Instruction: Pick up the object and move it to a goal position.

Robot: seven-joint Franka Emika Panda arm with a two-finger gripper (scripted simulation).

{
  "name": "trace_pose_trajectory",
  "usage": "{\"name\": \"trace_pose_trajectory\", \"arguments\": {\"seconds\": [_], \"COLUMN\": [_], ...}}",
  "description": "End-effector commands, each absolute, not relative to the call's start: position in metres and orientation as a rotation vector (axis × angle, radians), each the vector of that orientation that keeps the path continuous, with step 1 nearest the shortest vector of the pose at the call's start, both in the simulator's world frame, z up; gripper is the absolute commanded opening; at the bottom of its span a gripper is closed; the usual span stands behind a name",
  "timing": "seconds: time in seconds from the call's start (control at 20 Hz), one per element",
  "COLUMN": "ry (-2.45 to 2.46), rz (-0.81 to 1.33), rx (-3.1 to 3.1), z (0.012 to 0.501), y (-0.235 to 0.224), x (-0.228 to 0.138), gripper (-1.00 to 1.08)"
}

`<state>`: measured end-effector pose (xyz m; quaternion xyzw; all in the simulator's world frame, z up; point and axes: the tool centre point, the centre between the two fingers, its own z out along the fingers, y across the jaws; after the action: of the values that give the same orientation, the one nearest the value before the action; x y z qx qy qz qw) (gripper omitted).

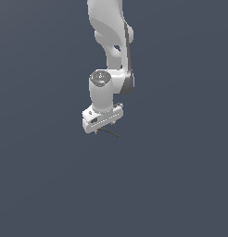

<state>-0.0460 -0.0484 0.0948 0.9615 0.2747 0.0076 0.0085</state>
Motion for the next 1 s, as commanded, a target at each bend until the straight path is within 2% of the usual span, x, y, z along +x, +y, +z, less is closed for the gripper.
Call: {"name": "trace_pose_trajectory", "arguments": {"seconds": [0.0, 0.5, 0.95], "ry": [0.954, 1.185, 1.216], "rz": [0.017, 0.002, 0.0], "rx": [2.978, 2.907, 2.897], "z": [0.085, 0.062, 0.057], "y": [-0.049, -0.05, -0.05], "x": [-0.054, -0.075, -0.078], "gripper": [1.0, 1.0, 1.0]}}
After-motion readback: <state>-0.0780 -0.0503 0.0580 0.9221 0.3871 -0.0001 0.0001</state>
